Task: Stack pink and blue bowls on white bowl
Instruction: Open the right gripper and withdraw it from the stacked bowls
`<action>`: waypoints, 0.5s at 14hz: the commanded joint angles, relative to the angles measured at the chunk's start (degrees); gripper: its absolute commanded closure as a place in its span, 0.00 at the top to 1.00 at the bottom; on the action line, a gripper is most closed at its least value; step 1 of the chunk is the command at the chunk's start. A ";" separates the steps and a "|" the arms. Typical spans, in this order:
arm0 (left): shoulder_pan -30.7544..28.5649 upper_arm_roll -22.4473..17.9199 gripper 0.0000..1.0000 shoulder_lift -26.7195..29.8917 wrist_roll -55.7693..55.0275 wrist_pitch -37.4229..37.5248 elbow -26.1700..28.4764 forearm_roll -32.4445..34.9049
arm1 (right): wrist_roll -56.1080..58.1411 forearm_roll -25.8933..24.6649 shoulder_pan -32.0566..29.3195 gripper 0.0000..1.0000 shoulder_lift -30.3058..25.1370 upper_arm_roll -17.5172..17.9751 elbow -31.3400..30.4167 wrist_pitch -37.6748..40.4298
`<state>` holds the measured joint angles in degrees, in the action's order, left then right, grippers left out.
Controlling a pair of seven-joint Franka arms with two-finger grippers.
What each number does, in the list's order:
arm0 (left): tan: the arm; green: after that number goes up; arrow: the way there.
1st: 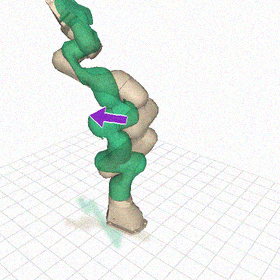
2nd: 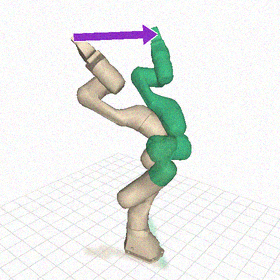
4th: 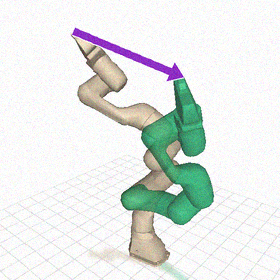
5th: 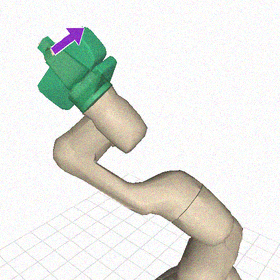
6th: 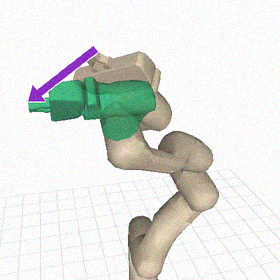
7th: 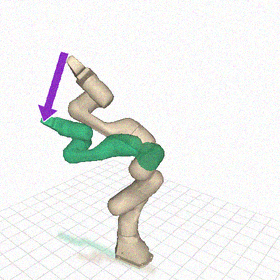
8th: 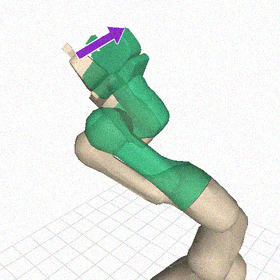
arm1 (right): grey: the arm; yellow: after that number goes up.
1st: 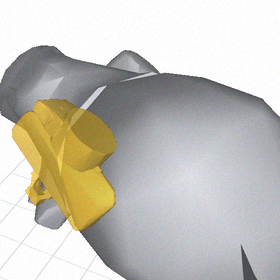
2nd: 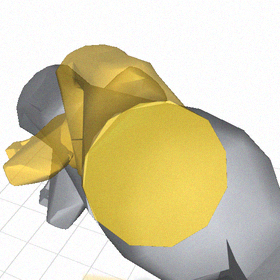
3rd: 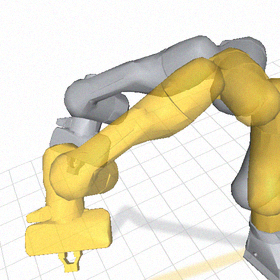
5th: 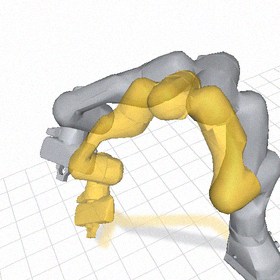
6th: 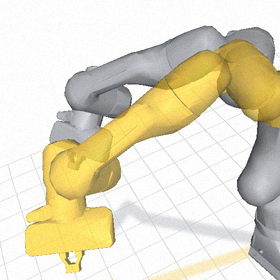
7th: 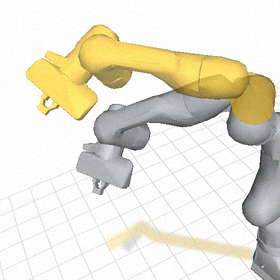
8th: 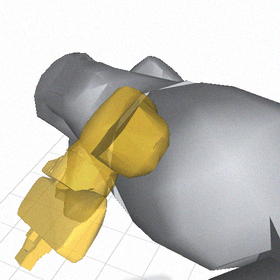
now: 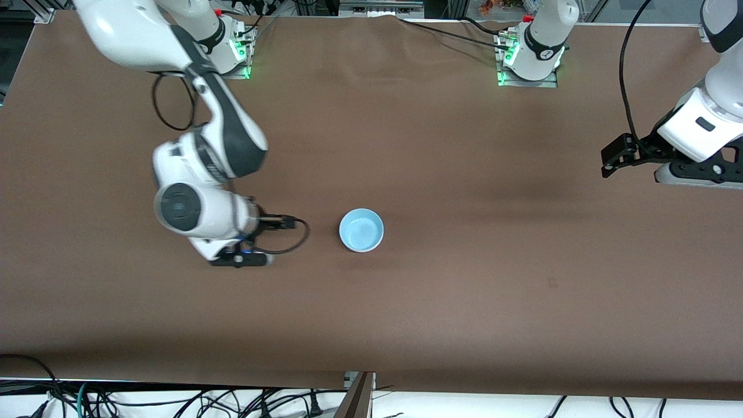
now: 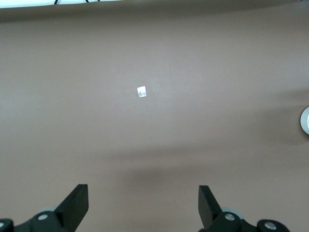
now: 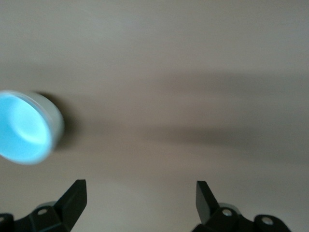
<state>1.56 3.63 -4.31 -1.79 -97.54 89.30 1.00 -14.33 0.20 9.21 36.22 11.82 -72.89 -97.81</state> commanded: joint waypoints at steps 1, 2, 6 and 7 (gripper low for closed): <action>-0.41 -0.20 1.00 -0.96 1.70 1.39 -1.94 -0.47 | 12.36 -1.08 -4.63 1.00 -6.14 -1.86 -1.28 7.70; -0.50 -0.20 1.00 -0.87 1.79 1.56 -1.94 -0.56 | 14.40 -0.99 -4.64 1.00 -8.77 -4.23 -1.55 10.33; -0.41 -0.21 1.00 -0.87 1.70 2.00 -1.94 -0.56 | 14.86 -1.07 -4.82 1.00 -19.49 -7.41 -5.49 15.44; -0.41 -0.20 1.00 -0.87 1.53 2.00 -1.94 -0.56 | 14.78 -1.07 -4.90 1.00 -22.13 -8.64 -5.68 16.85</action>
<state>1.41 3.42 -4.48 -1.64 -96.71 89.00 1.00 0.01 -0.23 3.60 21.19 5.35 -73.80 -82.31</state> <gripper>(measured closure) 0.000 0.000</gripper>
